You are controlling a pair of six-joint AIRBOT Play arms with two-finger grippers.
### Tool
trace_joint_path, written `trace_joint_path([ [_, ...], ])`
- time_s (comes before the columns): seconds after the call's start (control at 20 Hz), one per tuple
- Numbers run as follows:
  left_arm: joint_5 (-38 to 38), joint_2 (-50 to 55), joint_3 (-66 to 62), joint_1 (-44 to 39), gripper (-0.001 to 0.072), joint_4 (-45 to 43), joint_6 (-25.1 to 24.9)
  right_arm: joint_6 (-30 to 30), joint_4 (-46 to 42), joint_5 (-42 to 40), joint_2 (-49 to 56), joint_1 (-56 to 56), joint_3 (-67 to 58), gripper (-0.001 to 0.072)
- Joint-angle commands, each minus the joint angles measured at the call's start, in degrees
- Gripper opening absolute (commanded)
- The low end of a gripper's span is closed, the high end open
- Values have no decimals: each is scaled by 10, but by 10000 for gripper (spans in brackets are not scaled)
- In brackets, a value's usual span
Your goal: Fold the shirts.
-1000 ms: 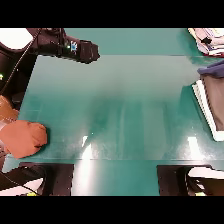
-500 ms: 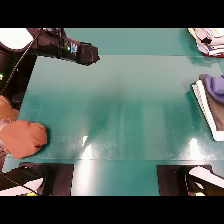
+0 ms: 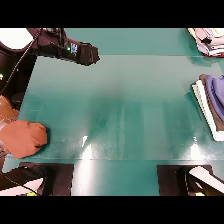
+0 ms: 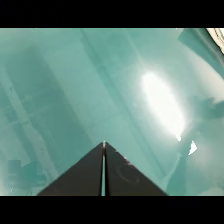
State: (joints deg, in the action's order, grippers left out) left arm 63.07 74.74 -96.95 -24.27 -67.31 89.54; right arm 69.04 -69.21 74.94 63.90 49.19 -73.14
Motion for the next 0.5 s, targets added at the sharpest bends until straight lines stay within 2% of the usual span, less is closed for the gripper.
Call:
trace_joint_path([
  [0.0, 0, 0, 0, 0, 29, 0, 0, 6, 115, -1, -2, -86, -39, 592],
  [0.15, 10, 0, 0, 0, 29, 0, 0, 5, 141, 5, -2, -231, -64, 587],
  [0.2, 18, 0, 0, 0, 28, 1, 1, 5, 140, 2, -2, -284, -68, 486],
  [0.25, 18, 0, 0, 0, 29, 1, 1, 5, 139, 0, -2, -331, -70, 346],
  [0.3, 16, 0, 0, 0, 29, 1, 1, 5, 136, -3, -2, -377, -71, 237],
  [0.4, 2, 0, 0, 0, 29, 1, 1, 3, 135, -20, -2, -453, -71, 208],
  [0.45, -9, 0, 0, 0, 29, 1, 1, 2, 135, -28, -2, -482, -71, 167],
])
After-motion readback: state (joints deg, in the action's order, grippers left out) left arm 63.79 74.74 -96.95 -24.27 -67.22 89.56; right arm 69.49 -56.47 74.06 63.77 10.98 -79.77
